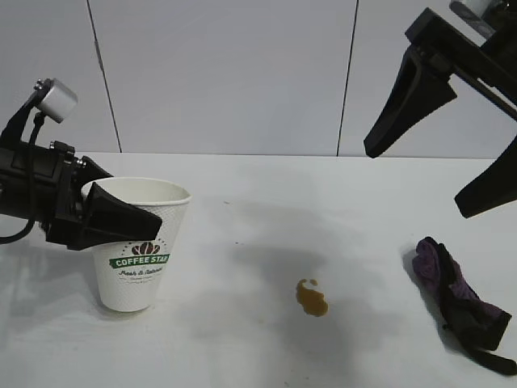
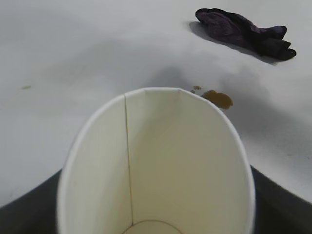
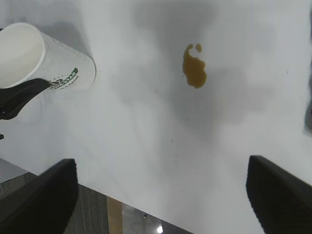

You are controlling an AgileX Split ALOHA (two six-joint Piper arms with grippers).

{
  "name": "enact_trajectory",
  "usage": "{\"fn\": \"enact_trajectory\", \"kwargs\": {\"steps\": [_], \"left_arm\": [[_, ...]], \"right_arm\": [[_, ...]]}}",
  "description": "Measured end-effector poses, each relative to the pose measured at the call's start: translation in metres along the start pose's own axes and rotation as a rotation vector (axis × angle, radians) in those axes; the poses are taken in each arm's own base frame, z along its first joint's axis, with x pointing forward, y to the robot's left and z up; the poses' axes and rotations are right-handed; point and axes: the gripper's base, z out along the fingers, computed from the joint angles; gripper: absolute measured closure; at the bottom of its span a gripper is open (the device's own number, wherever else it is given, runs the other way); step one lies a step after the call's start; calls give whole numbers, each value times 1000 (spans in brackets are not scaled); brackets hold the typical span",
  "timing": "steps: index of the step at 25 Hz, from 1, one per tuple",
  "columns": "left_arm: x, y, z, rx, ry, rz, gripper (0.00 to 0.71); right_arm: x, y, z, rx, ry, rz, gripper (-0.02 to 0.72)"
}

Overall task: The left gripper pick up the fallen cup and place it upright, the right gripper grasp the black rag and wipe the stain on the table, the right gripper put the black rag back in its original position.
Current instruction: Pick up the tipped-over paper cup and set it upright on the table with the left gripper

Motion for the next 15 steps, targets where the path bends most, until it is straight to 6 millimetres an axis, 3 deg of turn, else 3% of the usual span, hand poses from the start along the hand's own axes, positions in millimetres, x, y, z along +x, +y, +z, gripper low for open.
{"fn": "enact_trajectory", "kwargs": {"steps": [5,11,15], "left_arm": [[-5,-3,0,35,-57,109,203],[-5,-3,0,31,-52,123,203],[-4,-3,0,27,-44,123,116]], "right_arm": [[-1,0,0,2,-6,-1,54],[-1,0,0,3,-6,-2,54],[-1,0,0,3,-6,-2,54]]}}
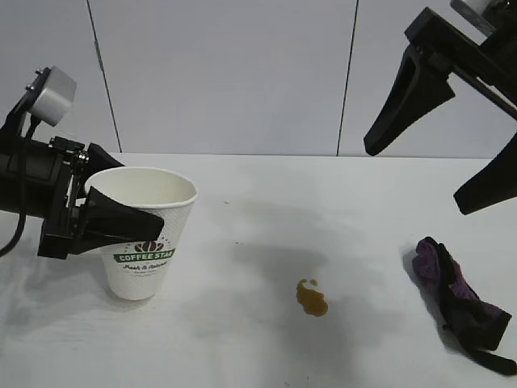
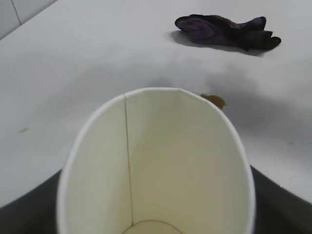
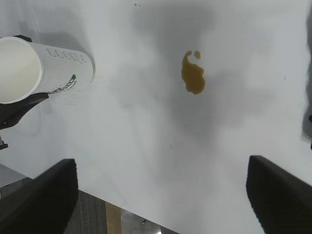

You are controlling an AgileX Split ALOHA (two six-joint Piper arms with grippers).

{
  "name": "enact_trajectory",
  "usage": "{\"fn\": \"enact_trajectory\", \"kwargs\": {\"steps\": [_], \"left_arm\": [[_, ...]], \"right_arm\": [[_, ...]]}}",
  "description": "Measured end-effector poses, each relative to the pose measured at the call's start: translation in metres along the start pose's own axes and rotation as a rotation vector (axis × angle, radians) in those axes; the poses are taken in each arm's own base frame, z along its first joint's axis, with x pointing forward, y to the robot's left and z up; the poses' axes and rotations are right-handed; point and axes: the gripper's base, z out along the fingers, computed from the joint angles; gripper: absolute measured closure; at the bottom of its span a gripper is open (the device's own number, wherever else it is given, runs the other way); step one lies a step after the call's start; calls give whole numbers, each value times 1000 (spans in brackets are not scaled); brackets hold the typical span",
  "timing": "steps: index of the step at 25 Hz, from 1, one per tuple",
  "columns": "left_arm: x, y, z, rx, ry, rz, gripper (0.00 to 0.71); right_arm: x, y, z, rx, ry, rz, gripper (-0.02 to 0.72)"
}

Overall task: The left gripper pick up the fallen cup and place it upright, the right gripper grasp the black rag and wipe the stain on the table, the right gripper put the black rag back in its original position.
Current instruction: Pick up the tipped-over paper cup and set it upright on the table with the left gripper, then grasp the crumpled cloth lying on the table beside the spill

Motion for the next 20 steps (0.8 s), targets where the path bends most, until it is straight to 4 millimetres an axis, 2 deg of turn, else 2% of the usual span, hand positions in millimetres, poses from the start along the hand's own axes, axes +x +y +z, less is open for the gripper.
{"fn": "enact_trajectory", "kwargs": {"steps": [2,5,20], "left_arm": [[1,0,0,-4,7,0,74],[1,1,0,-8,15,0,53],[8,2,0,-22,92,-84,44]], "right_arm": [[0,0,0,0,-1,0,54],[0,0,0,0,-2,0,54],[-1,0,0,1,-9,0,54]]}}
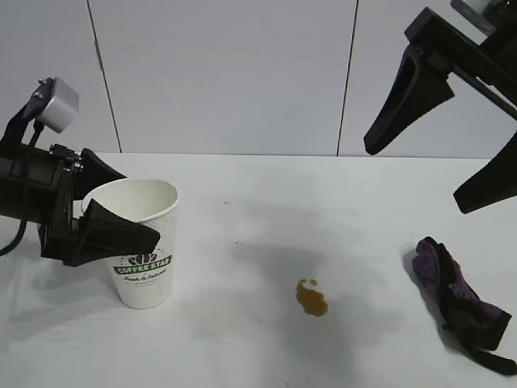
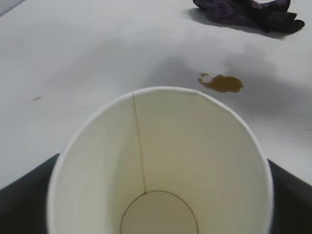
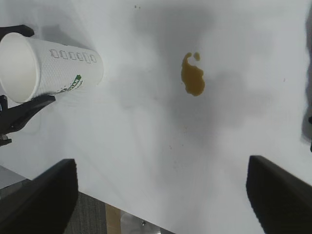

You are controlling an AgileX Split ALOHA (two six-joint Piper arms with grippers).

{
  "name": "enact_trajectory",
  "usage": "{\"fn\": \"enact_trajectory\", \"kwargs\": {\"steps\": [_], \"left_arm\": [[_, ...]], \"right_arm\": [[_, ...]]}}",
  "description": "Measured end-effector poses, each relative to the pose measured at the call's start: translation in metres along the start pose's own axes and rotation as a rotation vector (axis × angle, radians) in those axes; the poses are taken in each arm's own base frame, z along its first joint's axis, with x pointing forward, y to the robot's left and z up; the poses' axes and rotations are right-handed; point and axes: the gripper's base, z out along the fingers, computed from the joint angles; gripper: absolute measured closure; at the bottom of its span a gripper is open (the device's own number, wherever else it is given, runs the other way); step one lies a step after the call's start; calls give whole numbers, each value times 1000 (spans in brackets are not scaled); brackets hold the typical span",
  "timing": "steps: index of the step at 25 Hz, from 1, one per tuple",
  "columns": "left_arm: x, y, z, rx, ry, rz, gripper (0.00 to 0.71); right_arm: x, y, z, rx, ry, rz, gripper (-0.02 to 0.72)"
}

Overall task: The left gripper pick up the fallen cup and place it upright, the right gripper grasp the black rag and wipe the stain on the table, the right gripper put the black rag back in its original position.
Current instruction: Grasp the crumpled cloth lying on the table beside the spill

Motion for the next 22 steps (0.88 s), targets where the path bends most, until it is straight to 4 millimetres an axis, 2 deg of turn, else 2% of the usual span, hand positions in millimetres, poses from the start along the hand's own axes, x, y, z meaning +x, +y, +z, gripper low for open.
{"fn": "enact_trajectory", "kwargs": {"steps": [9,22], "left_arm": [[4,-5,0,57,47,15,44],[17,-3,-3,28,197,-66,44]], "right_arm": [[0,0,0,0,-2,0,54],[0,0,0,0,-2,0,54]]}}
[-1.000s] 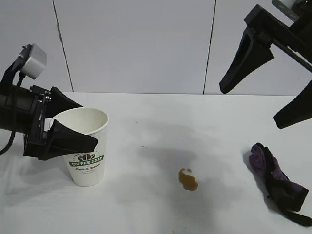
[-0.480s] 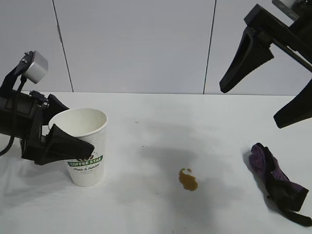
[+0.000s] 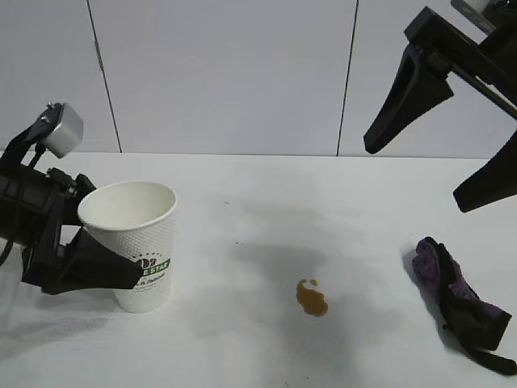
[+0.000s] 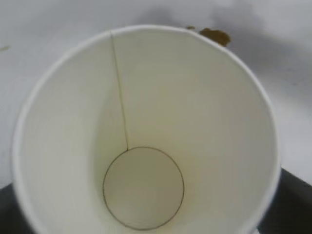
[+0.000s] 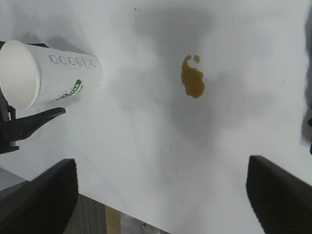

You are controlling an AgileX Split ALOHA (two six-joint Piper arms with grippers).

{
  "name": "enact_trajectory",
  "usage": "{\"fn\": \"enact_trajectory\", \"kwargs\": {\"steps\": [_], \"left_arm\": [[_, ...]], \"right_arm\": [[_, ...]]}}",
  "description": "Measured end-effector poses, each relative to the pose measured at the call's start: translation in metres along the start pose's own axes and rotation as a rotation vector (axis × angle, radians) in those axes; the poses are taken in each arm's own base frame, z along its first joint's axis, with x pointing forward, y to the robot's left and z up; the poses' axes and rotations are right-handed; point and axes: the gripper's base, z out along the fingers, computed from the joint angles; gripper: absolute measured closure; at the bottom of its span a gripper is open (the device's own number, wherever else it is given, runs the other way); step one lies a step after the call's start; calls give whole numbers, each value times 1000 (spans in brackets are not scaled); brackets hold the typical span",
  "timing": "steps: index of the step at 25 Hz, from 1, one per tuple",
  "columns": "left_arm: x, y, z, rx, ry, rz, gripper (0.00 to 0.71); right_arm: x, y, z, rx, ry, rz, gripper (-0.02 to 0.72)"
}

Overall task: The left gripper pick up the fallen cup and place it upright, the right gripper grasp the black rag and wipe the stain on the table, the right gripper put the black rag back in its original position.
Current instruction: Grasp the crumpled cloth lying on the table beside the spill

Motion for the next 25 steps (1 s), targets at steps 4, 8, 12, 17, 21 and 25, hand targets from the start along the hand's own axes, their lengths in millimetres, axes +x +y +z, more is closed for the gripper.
{"fn": "enact_trajectory", "kwargs": {"steps": [4,8,12,17,21,25], "left_arm": [[-8,0,-13,-45,36,0,44],[-21,-1,-38,-136,98,6,45],[-29,-5,-61,-206,192,28,45],[-27,-9,-85,-305,327,-78,45],[-29,-10,-107,-466,361,-320,45],[-32,-3,-153,-726,282,-613,45]], "right_arm": [[0,0,0,0,0,0,54],[0,0,0,1,-4,0,54],[0,0,0,1,-4,0,54],[0,0,0,1,-4,0,54],[0,0,0,1,-4,0,54],[0,0,0,1,-4,0,54]]}}
